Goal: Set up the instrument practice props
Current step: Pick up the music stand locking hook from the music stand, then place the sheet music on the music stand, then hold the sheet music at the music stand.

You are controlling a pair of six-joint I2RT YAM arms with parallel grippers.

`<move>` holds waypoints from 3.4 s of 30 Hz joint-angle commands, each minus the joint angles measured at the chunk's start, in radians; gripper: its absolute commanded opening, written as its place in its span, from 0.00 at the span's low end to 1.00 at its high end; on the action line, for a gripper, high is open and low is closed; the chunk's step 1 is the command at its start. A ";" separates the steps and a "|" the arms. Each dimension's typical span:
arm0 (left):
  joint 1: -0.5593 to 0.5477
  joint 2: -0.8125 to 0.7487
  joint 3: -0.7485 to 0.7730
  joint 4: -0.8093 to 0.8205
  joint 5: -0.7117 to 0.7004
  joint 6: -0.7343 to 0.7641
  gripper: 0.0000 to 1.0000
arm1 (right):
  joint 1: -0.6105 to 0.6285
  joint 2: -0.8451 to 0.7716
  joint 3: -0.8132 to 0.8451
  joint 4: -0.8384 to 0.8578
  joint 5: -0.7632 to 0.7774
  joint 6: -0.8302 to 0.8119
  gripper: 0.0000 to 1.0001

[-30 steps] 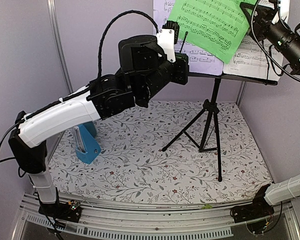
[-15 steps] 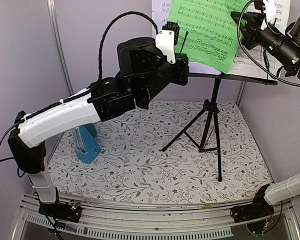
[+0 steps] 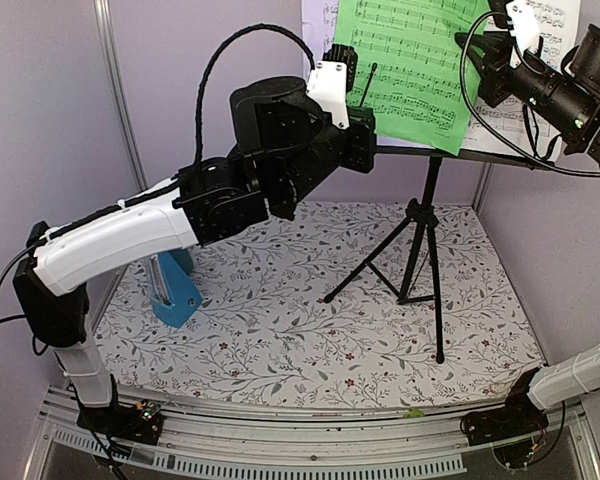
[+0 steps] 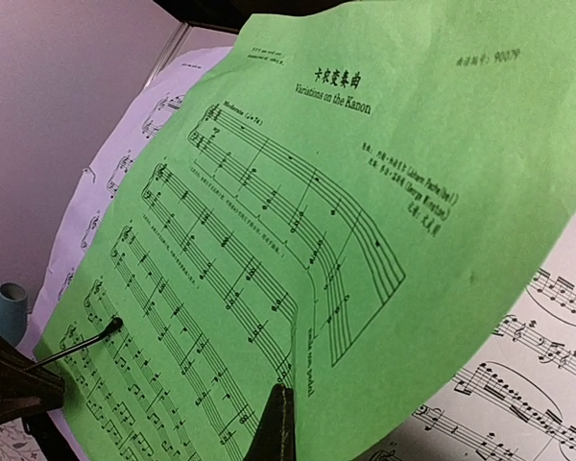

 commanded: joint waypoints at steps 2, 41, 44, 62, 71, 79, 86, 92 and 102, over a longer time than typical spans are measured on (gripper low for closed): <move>0.016 -0.031 -0.032 -0.008 0.008 0.011 0.00 | -0.009 0.000 0.007 -0.015 0.021 -0.061 0.00; 0.023 -0.023 -0.028 -0.018 0.021 0.008 0.00 | -0.011 -0.040 -0.093 0.184 0.073 -0.265 0.00; 0.023 -0.022 -0.027 -0.017 0.023 0.008 0.00 | -0.012 -0.037 -0.091 0.193 0.077 -0.274 0.00; 0.028 -0.020 -0.030 -0.016 0.028 0.005 0.00 | -0.012 -0.067 -0.146 0.160 0.091 -0.199 0.00; 0.029 -0.019 -0.029 -0.016 0.029 0.003 0.00 | -0.012 -0.080 -0.158 0.180 0.118 -0.174 0.00; 0.030 -0.005 -0.010 -0.028 0.035 0.005 0.00 | -0.011 -0.096 -0.180 0.197 0.130 -0.167 0.00; 0.030 -0.001 -0.003 -0.030 0.038 0.005 0.00 | -0.012 -0.099 -0.185 0.200 0.133 -0.167 0.00; 0.030 0.002 0.002 -0.036 0.038 0.005 0.00 | -0.012 -0.105 -0.196 0.203 0.136 -0.166 0.00; 0.032 0.015 0.023 -0.045 0.044 0.007 0.07 | -0.012 -0.119 -0.211 0.206 0.146 -0.166 0.00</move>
